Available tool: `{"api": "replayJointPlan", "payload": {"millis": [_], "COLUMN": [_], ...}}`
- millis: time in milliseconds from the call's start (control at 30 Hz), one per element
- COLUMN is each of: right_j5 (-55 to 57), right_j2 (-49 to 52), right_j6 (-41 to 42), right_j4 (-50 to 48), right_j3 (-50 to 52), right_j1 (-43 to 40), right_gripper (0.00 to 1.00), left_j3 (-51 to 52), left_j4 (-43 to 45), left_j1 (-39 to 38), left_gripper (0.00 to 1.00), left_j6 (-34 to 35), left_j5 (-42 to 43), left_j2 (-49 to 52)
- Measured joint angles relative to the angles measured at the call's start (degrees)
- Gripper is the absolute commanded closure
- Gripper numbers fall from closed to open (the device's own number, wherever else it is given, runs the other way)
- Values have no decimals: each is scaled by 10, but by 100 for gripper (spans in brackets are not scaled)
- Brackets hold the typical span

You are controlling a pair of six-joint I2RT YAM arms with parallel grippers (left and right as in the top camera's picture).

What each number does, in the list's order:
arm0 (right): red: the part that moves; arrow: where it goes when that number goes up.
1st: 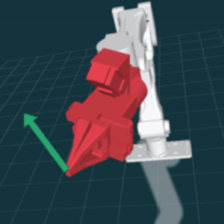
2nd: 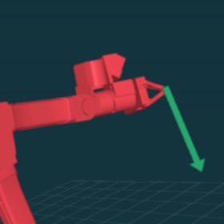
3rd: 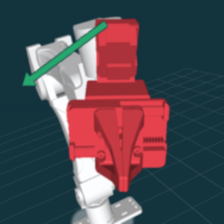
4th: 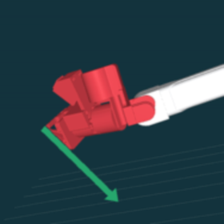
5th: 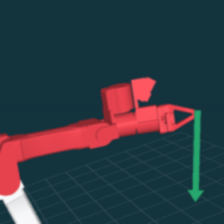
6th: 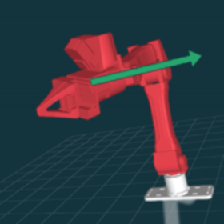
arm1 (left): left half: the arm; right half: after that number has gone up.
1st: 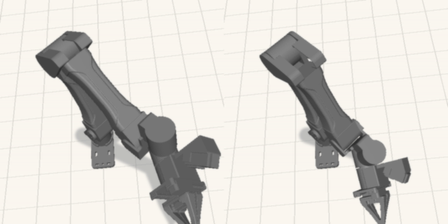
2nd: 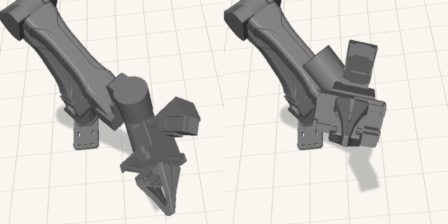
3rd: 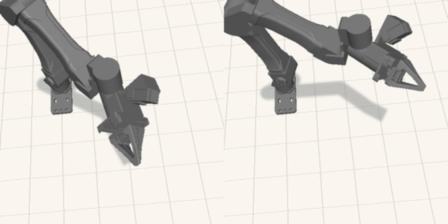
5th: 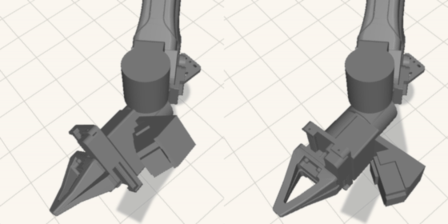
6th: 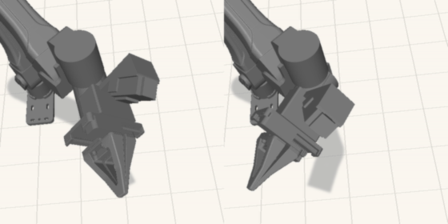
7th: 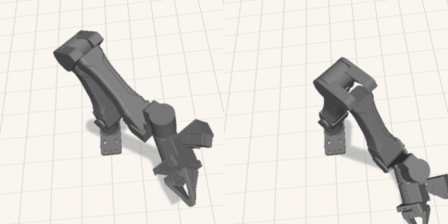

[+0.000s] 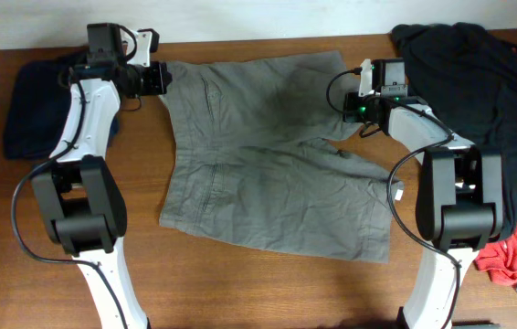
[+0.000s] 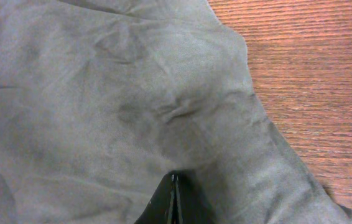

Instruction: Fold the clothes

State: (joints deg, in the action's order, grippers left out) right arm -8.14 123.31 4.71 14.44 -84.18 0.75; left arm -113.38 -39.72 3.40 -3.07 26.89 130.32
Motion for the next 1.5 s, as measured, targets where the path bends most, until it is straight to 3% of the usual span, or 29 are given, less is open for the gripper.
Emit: {"api": "replayJointPlan", "payload": {"millis": [300,367,500,567,733,933,1067,1333,1500], "right_j5": [2,2,-5,-10,-18,-20,-24,-67,-71], "right_j2": [1,1,2,2,1,-37,-103,-280,-370], "right_j6": [0,0,3,2,0,-2,0,0,19], "right_j4": [9,13,21,25,33,130,247,470,576], "right_j3": [0,0,0,0,0,-12,-57,-151,-159], "right_j1": [-7,-7,-7,-7,-7,-8,-10,-11,-11], "right_gripper": [96,90,74,68,55,37,24,21,22], "left_j3": [-12,-12,-12,-12,-13,-40,-114,-277,-290], "left_j4": [-169,-181,-158,-123,-56,-110,-244,-469,-540], "left_j1": [1,1,1,1,1,1,1,1,1], "left_gripper": [99,98,70,36,1,1,1,1,1], "left_j6": [-29,-31,-35,-36,-33,-34,-34,-34,-34], "left_j5": [-65,-86,-129,-149,-171,-178,-165,-97,-83], "left_j2": [0,0,0,0,0,2,4,-5,-33]}}
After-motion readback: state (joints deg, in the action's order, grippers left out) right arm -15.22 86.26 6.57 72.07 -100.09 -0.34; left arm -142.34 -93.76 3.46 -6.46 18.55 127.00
